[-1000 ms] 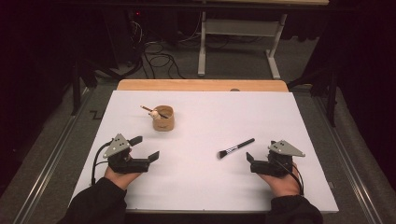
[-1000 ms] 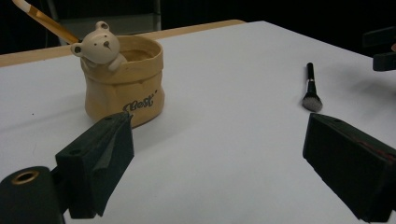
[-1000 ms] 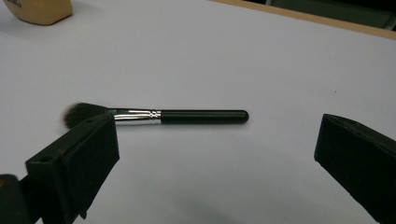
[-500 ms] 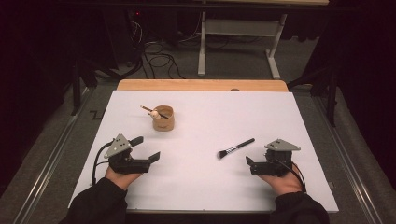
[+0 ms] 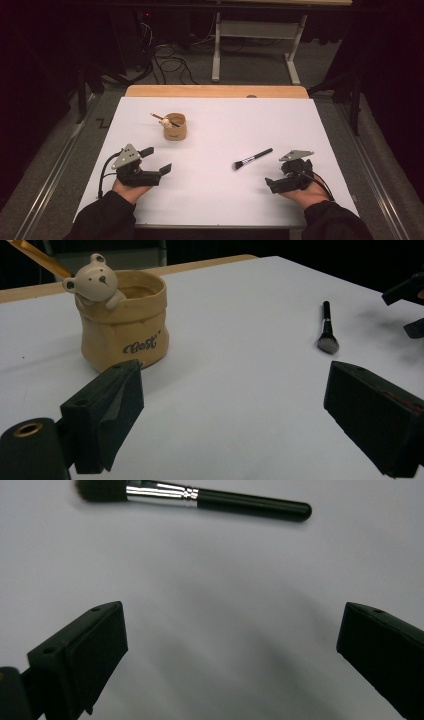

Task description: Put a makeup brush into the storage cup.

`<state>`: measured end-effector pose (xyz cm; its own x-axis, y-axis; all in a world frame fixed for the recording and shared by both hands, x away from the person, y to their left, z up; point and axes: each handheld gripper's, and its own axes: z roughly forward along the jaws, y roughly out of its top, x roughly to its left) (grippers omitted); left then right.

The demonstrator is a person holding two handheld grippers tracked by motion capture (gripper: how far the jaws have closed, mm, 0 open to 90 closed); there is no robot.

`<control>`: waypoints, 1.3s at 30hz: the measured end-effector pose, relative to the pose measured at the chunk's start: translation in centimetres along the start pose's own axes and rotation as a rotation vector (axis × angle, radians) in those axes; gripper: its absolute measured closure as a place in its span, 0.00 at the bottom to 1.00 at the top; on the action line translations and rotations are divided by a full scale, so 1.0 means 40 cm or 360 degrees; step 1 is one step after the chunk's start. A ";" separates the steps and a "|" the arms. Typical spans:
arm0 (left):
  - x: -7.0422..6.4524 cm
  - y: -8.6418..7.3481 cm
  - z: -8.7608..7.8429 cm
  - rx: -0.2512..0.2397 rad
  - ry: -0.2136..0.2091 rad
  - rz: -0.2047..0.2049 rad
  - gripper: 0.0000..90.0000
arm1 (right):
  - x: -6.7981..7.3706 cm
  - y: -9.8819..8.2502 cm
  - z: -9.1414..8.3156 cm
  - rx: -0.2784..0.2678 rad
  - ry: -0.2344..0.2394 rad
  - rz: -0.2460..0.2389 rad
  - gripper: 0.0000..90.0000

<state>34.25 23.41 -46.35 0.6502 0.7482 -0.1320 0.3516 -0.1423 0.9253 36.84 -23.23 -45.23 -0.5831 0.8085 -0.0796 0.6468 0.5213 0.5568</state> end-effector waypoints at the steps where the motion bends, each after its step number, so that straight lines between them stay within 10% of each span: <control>1: 0.000 0.000 0.000 0.0001 -0.0001 0.0000 0.11 | 0.000 0.000 0.000 0.0020 0.0009 -0.0002 0.00; 23: -0.007 -0.001 0.007 0.0015 -0.0035 -0.0019 0.11 | 0.020 0.035 0.006 0.0384 0.0106 -0.0162 0.00; 39: -0.016 -0.001 0.003 -0.0010 0.0013 0.0038 0.06 | 0.019 0.086 -0.009 0.0477 0.0073 -0.0331 0.03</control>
<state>33.90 22.83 -46.34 0.6529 0.7498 -0.1071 0.3317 -0.1559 0.9304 38.44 -20.92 -43.07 -0.7341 0.6675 -0.1248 0.6237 0.7354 0.2649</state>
